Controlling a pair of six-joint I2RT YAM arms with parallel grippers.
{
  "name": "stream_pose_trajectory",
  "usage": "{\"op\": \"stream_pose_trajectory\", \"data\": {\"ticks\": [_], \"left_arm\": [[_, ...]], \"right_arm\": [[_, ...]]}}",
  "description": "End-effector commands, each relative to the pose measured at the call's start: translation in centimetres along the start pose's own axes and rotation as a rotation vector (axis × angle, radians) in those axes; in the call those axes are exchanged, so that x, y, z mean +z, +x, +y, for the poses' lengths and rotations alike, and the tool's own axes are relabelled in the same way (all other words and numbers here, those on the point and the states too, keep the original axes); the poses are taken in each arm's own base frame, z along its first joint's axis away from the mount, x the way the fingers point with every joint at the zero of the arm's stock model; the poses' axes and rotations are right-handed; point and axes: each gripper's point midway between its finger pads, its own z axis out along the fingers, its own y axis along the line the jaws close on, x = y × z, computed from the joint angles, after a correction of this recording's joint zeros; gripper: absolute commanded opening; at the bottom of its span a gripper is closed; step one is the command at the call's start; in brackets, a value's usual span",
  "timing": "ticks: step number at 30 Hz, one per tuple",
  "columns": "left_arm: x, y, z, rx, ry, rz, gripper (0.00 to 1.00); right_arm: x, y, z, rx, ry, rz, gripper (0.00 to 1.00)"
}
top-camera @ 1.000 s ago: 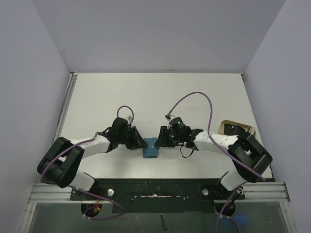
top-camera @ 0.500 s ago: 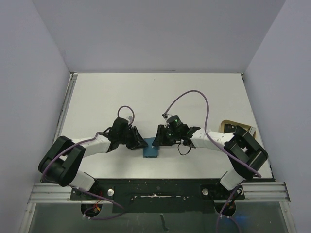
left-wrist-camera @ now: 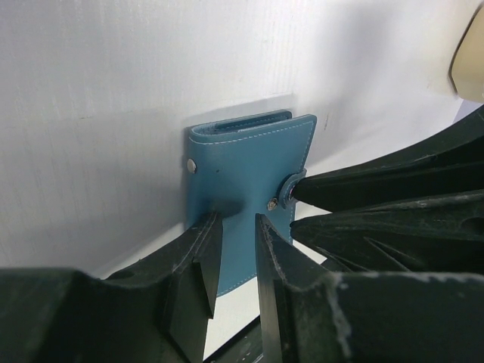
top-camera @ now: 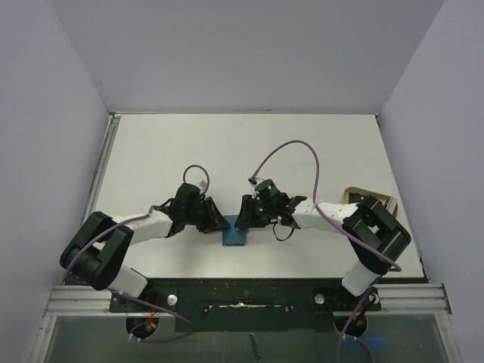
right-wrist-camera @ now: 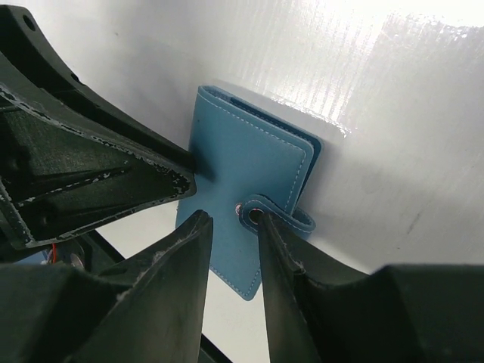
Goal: Put the credit cards into the card holder
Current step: Close the card holder at the center of the board.
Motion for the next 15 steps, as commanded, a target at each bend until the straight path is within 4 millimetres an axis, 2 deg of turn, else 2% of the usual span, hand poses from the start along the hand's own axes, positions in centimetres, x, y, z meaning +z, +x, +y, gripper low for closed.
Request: {"op": "stream_pose_trajectory", "data": {"ticks": [1, 8, 15], "left_arm": [[0.5, -0.2, -0.2, 0.024, -0.009, -0.009, 0.24], [0.6, 0.0, -0.1, 0.020, -0.010, -0.009, 0.24], [0.6, 0.1, 0.0, 0.017, -0.017, -0.009, 0.24]], "right_arm": [[0.2, -0.8, 1.9, -0.023, -0.045, -0.013, 0.32], [0.1, -0.8, 2.6, -0.023, -0.064, -0.006, 0.31], [-2.1, -2.3, 2.6, -0.040, -0.011, -0.068, 0.31]]}}
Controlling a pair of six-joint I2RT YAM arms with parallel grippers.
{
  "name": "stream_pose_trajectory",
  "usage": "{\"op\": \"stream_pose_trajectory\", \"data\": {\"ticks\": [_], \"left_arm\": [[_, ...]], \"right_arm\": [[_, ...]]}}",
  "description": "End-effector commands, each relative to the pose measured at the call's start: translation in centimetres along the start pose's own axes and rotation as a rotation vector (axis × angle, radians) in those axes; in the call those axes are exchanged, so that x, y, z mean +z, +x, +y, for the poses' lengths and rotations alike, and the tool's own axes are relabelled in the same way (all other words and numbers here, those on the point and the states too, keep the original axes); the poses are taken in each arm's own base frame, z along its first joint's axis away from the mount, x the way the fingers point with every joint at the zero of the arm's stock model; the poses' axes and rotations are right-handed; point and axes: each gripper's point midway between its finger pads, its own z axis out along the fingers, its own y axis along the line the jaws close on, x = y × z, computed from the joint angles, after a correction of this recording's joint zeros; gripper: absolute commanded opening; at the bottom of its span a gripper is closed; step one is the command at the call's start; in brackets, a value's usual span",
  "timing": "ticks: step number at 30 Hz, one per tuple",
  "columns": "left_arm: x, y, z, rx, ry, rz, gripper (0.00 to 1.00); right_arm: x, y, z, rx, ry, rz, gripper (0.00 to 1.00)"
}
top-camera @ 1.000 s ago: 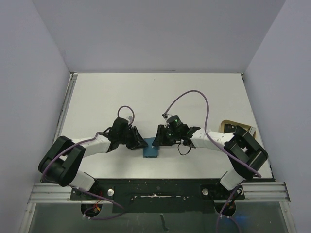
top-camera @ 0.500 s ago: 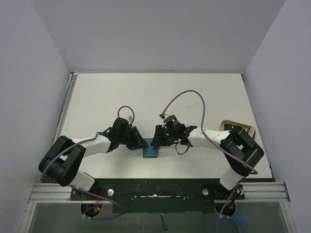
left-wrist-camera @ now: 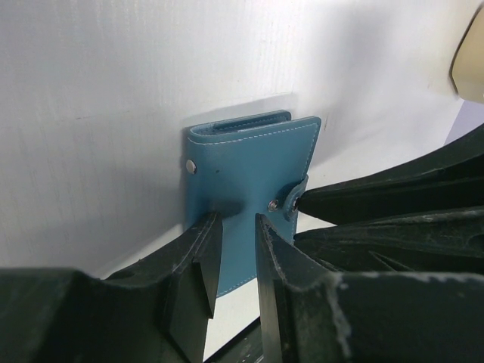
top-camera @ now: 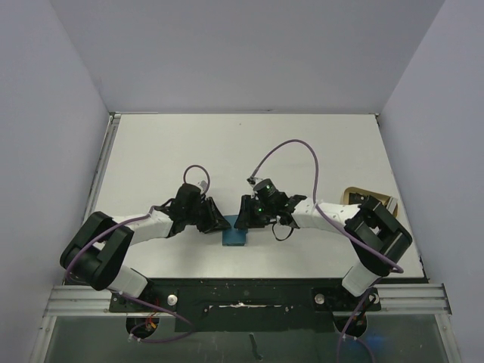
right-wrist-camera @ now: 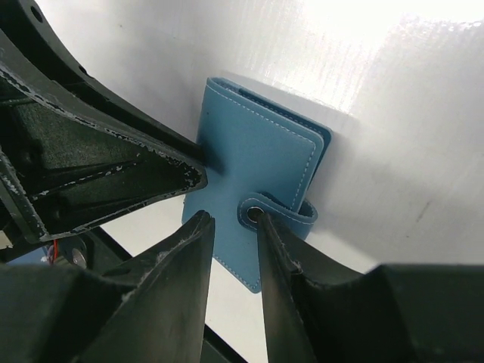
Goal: Put the credit cards into the card holder
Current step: Close the card holder at the center of the board.
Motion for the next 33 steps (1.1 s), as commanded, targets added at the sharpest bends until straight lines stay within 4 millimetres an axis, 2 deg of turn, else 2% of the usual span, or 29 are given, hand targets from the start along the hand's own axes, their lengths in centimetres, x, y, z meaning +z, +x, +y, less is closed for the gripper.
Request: {"op": "stream_pose_trajectory", "data": {"ticks": [1, 6, 18, 29, 33], "left_arm": [[0.5, 0.0, 0.0, 0.016, -0.015, -0.006, 0.24], [0.6, 0.1, 0.1, 0.015, -0.018, -0.005, 0.24], [0.7, 0.0, 0.0, 0.017, -0.023, -0.004, 0.24], [0.8, 0.3, -0.1, 0.016, -0.024, -0.004, 0.24], [0.8, 0.3, 0.0, 0.018, -0.027, -0.005, 0.24]], "right_arm": [[-1.9, -2.5, 1.7, -0.031, -0.005, -0.084, 0.30], [-2.0, -2.4, 0.8, -0.010, 0.016, -0.089, 0.28], [-0.1, -1.2, 0.3, 0.006, 0.004, -0.035, 0.27], [0.8, -0.3, 1.3, -0.001, -0.032, -0.002, 0.27], [0.8, -0.1, 1.0, 0.002, -0.021, -0.002, 0.27]]}}
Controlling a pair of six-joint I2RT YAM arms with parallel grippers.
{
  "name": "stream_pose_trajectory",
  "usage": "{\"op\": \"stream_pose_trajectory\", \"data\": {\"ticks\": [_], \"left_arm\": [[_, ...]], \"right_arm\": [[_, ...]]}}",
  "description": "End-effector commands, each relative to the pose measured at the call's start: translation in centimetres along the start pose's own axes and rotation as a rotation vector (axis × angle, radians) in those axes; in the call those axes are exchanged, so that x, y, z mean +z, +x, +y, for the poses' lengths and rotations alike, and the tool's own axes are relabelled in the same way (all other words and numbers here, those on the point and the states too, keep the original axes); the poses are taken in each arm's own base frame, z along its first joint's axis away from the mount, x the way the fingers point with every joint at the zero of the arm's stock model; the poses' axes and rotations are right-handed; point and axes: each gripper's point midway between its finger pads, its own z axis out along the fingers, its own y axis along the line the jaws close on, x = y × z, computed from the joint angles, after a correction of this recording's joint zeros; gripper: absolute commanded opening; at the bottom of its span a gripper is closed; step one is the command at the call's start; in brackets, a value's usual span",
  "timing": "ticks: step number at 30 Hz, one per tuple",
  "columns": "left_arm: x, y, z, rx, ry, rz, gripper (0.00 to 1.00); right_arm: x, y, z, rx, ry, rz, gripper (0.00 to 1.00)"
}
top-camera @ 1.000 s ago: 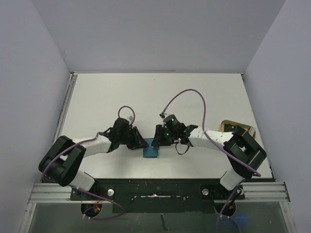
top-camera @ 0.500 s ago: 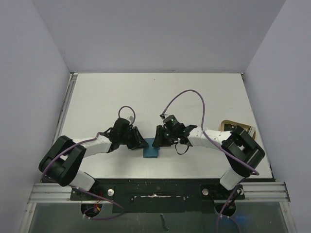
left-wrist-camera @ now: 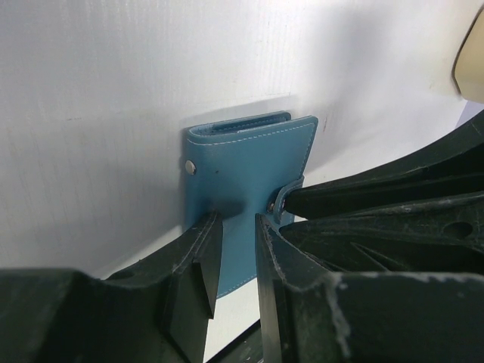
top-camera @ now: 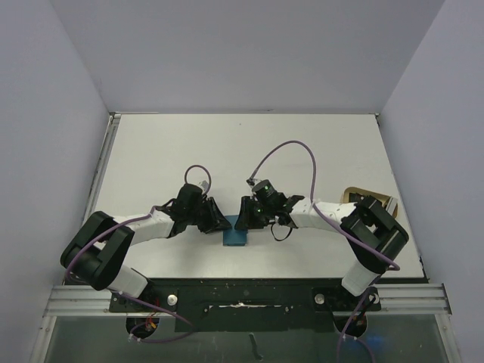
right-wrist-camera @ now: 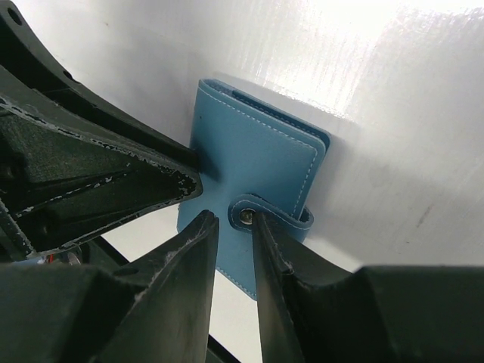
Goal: Put the credit cards into the card holder
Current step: Close the card holder at the center of the board.
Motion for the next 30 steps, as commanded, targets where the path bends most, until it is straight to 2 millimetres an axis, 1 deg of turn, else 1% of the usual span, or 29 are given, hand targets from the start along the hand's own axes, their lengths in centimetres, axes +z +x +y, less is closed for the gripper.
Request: {"op": "stream_pose_trajectory", "data": {"ticks": [1, 5, 9, 14, 22, 30], "left_arm": [[0.6, 0.2, 0.2, 0.009, -0.023, 0.001, 0.24], [0.7, 0.2, 0.1, 0.009, -0.021, 0.003, 0.24], [0.5, 0.1, -0.1, 0.011, -0.018, -0.001, 0.24], [0.3, 0.0, -0.4, 0.011, -0.010, -0.006, 0.24], [0.4, 0.2, -0.5, 0.009, -0.001, -0.004, 0.24], [0.4, 0.5, -0.3, 0.007, 0.003, 0.003, 0.24]], "right_arm": [[0.3, -0.4, 1.4, -0.010, -0.042, -0.013, 0.26], [0.3, -0.2, 1.4, -0.014, -0.034, -0.002, 0.23], [0.2, -0.2, 0.5, -0.013, 0.015, 0.001, 0.21], [0.8, 0.3, -0.3, -0.013, 0.052, 0.029, 0.11], [1.2, 1.8, -2.4, -0.010, 0.161, 0.074, 0.07], [2.0, 4.2, -4.6, -0.027, 0.296, 0.163, 0.06]]}}
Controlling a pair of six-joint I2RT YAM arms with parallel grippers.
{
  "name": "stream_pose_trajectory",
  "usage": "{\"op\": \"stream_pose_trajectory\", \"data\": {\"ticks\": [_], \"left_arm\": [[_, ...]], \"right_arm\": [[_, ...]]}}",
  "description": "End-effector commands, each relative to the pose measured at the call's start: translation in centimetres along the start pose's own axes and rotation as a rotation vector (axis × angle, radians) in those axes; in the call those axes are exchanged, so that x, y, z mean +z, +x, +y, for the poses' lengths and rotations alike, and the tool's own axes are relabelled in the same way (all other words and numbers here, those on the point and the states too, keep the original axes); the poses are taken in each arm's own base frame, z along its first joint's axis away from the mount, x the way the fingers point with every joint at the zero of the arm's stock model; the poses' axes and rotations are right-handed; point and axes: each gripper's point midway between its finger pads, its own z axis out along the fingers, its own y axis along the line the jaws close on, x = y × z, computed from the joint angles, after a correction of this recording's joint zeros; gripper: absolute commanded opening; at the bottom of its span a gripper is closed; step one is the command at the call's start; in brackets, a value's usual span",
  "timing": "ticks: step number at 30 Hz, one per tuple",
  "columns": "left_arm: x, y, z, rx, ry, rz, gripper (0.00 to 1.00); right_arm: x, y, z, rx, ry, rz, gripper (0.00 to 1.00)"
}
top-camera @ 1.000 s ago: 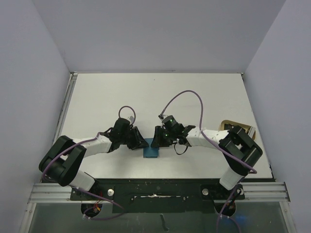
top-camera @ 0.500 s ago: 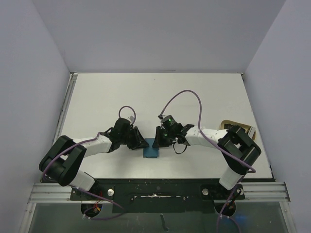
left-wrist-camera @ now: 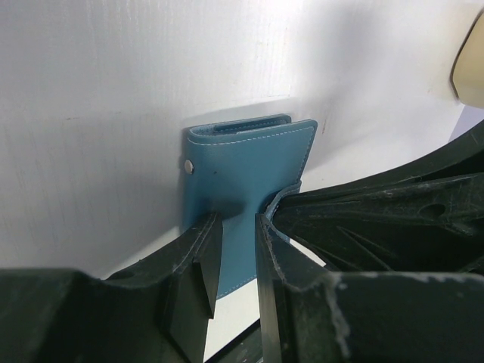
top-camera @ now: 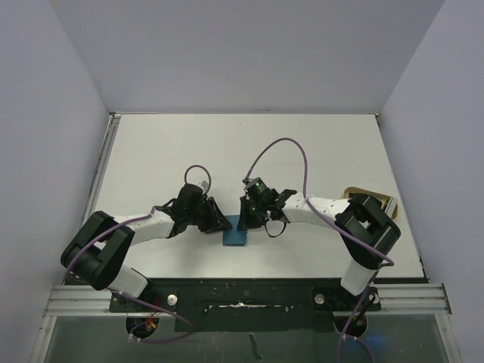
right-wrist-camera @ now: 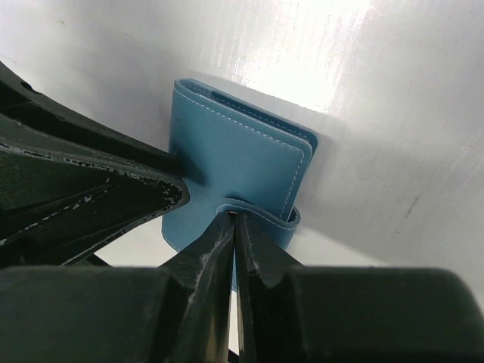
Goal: Put the credit cards into the card holder
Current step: Close the card holder at the center of the board.
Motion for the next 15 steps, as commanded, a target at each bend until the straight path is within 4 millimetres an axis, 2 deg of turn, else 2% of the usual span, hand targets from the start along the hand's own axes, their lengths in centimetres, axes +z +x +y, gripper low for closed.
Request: {"op": "stream_pose_trajectory", "data": {"ticks": [1, 9, 12, 15], "left_arm": [[0.2, 0.5, -0.3, 0.018, 0.008, 0.005, 0.24], [0.1, 0.4, -0.8, 0.021, 0.027, 0.000, 0.24], [-0.4, 0.1, -1.3, 0.027, 0.036, -0.016, 0.24], [-1.4, -0.9, -2.1, 0.047, 0.025, -0.050, 0.30]], "right_arm": [[2.2, 4.0, -4.3, -0.029, 0.218, 0.121, 0.06], [2.2, 6.2, -7.2, -0.046, 0.369, 0.188, 0.05], [1.8, 5.8, -7.6, -0.057, 0.400, 0.175, 0.05], [1.3, 4.6, -6.7, -0.080, 0.394, 0.149, 0.05]]}}
